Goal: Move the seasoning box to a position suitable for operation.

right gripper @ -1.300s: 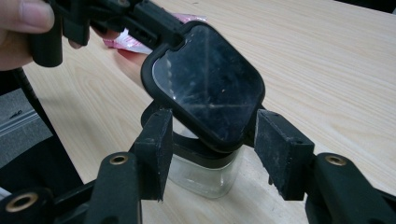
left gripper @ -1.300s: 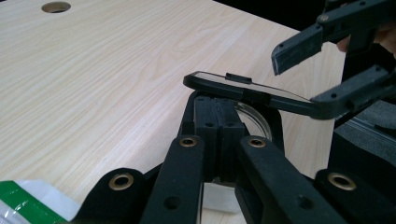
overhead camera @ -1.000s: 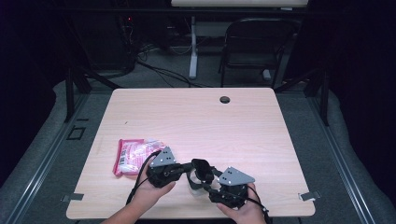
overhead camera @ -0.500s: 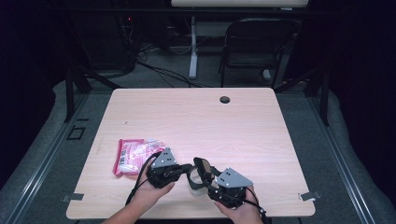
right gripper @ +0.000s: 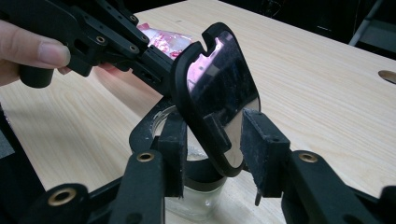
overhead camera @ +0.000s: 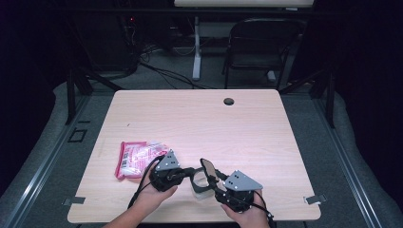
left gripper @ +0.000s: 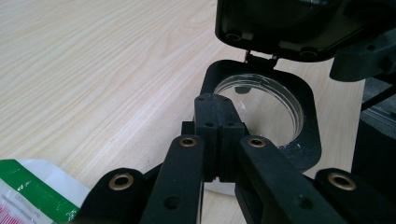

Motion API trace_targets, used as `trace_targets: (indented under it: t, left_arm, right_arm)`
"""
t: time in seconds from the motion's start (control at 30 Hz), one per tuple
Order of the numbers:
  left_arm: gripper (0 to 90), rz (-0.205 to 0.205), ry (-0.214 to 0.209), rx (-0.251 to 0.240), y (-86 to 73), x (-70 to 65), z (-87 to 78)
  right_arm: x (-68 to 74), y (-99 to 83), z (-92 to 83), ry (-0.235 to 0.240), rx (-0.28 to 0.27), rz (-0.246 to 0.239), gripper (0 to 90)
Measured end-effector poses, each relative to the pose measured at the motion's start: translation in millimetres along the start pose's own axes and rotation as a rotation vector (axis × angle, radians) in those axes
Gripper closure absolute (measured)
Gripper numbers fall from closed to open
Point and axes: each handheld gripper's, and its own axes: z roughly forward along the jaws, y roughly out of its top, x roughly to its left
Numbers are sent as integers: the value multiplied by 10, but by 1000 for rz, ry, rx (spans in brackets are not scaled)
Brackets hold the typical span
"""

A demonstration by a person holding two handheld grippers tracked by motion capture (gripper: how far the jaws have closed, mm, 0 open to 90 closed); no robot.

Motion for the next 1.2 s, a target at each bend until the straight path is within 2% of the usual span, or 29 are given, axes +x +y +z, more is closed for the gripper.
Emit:
trace_targets:
  t: [0.17, 0.43, 0.63, 1.0, 1.07, 1.2]
  left_arm:
    - [900, -4, -5, 0, -1, 3, 0]
    - [900, 2, -1, 1, -3, -2, -2]
    - [900, 5, 0, 1, -4, -4, -3]
    - [900, 2, 3, -5, -10, -9, 0]
    - [900, 1, 3, -2, -9, -8, -3]
    - [900, -10, -3, -3, -11, 2, -4]
  right_arm:
    - [-22, 1, -39, -6, -9, 9, 662]
    - [-102, -2, -141, -15, -9, 41, 795]
    - [-157, -7, -183, -17, 5, 73, 814]
    - [-270, -40, -208, 12, 3, 167, 822]
    - [-270, -41, -207, 8, 1, 169, 820]
    - [-233, -53, -167, -11, 7, 142, 780]
